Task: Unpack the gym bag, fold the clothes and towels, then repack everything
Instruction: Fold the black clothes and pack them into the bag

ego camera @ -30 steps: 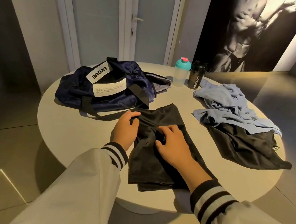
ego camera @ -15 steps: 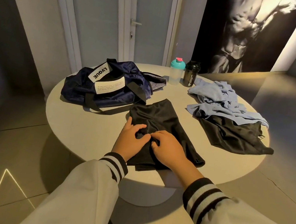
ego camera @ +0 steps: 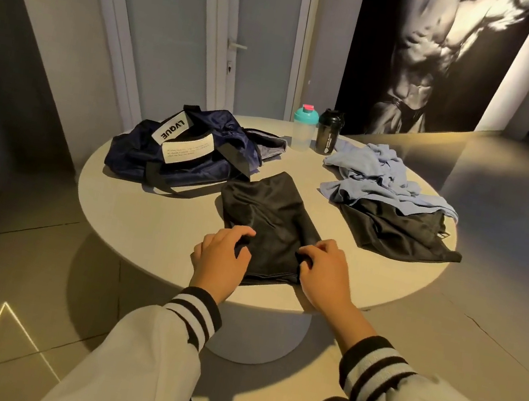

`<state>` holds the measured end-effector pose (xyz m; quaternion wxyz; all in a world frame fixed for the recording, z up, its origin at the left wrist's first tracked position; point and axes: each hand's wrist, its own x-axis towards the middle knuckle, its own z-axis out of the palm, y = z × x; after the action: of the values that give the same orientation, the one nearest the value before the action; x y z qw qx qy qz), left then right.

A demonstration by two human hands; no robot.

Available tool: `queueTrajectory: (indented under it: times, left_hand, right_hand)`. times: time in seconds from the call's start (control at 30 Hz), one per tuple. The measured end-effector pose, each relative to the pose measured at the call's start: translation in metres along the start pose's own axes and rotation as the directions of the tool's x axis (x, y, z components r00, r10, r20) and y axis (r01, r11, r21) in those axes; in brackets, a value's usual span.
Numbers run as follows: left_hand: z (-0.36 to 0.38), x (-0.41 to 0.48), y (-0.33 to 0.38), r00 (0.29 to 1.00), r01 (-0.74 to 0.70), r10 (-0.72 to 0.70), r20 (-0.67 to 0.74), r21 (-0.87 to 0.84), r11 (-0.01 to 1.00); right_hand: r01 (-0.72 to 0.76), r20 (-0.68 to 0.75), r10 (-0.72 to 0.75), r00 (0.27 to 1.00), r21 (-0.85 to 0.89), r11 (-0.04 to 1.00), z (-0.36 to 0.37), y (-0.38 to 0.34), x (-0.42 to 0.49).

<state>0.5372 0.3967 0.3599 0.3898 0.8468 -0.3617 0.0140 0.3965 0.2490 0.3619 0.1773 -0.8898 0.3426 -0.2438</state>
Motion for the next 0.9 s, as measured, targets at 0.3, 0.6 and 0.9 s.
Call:
queueTrajectory:
  times: [0.3, 0.6, 0.9]
  left_hand:
    - [0.002, -0.004, 0.019, 0.998, 0.003, -0.026, -0.062, -0.333, 0.943]
    - [-0.003, -0.008, 0.011, 0.997, 0.061, -0.046, 0.059, -0.271, 0.961]
    - [-0.005, -0.009, 0.009, 0.992, 0.129, -0.124, 0.035, -0.253, 0.959]
  right_hand:
    - [0.017, -0.098, 0.012, 0.995, 0.282, 0.959, -0.005, -0.002, -0.011]
    - [-0.083, -0.235, 0.204, 0.950, 0.441, 0.894, -0.005, 0.004, -0.016]
    - [-0.163, -0.060, 0.203, 0.977, 0.394, 0.904, -0.007, 0.008, -0.011]
